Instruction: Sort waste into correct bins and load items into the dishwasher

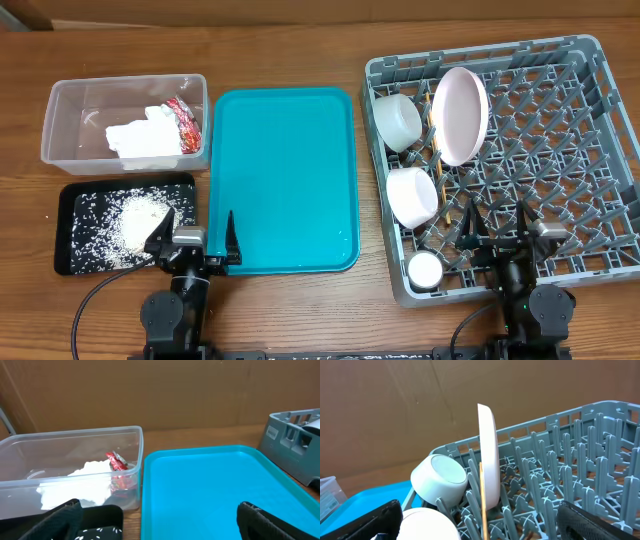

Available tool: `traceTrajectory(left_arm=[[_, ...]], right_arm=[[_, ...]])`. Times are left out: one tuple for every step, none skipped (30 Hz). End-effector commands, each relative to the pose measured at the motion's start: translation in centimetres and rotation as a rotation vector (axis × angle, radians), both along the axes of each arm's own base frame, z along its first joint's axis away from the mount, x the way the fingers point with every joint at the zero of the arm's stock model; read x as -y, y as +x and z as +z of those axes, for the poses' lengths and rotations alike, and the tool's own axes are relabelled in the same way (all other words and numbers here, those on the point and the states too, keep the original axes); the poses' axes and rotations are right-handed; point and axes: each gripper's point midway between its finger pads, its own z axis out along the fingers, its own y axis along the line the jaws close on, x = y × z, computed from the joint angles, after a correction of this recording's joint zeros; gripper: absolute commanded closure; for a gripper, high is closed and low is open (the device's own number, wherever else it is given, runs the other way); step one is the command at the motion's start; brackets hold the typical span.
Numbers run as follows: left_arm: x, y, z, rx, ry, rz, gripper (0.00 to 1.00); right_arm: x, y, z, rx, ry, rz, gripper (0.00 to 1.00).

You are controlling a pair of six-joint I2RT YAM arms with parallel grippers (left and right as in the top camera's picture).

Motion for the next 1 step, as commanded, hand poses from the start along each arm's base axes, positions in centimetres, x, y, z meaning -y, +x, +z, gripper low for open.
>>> traceTrajectory(left_arm=[[0.05,-0.03,-0.03,0.005,0.020,-0.001,0.00]], right_arm=[[-0.19,-0.02,-0.15,0.005,0.004,0.009,0.00]])
